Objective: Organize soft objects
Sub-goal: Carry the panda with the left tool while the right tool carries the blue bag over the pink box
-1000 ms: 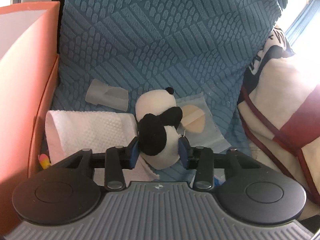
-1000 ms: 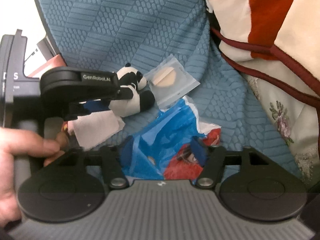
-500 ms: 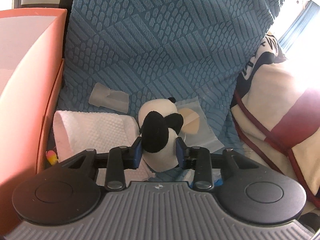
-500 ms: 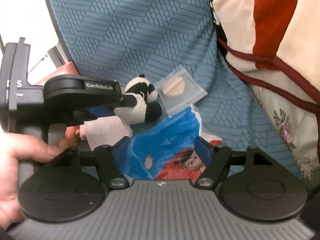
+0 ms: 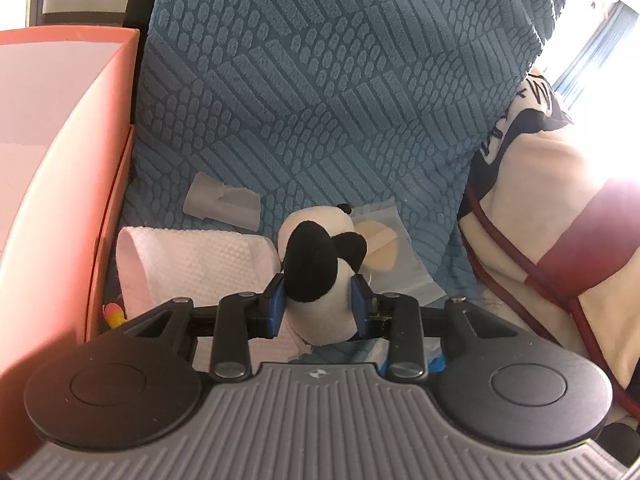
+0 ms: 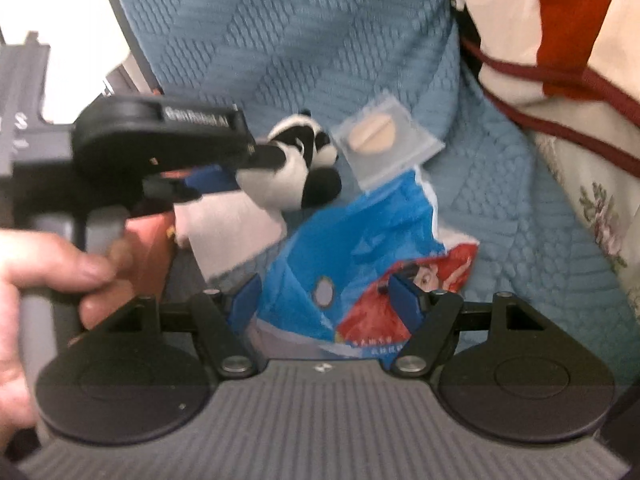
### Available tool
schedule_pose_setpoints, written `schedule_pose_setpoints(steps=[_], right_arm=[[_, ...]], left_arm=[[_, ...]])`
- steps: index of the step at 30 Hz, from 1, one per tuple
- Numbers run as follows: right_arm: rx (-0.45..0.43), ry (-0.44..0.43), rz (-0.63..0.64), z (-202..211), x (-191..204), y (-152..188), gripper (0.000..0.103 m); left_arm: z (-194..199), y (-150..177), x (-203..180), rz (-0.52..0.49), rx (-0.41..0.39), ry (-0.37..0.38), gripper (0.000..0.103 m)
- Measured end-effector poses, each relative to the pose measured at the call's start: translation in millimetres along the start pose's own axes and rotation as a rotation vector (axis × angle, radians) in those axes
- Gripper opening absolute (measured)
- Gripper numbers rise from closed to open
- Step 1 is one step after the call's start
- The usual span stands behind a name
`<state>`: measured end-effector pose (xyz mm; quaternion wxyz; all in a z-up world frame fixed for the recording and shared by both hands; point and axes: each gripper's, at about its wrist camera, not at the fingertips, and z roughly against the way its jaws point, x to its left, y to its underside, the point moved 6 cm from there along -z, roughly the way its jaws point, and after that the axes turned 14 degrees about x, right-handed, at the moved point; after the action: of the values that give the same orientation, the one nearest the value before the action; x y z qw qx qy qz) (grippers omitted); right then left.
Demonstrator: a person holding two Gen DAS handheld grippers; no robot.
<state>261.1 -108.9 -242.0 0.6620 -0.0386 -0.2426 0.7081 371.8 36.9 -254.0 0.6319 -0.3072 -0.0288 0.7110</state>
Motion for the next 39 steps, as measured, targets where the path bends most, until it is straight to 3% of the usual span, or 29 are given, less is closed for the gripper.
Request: schedule_pose_setpoints(steps=[3, 7, 13, 22, 39], right_arm=[[0.02, 0.017, 0.013, -6, -1, 2, 0.064], [0.021, 0.044, 0.056, -7, 4, 4, 0.034], [0.036, 0.065, 0.091, -7, 8, 5, 0.022], [0.031, 0.124, 0.091, 7, 6, 5, 0.018], [-0.034, 0.118, 0.084, 46, -8, 10, 0.017]], left_arm=[[2, 1, -1, -0.006, -0.003, 0.0, 0.039], [6, 5, -3, -0.002, -0.004, 0.006, 0.039], [17, 10, -11, -0.007, -0.027, 0.002, 0.039], [38, 31, -4, 0.038, -0.051, -0.001, 0.038], [81, 76, -8, 0.047, -0.08, -0.027, 0.038]])
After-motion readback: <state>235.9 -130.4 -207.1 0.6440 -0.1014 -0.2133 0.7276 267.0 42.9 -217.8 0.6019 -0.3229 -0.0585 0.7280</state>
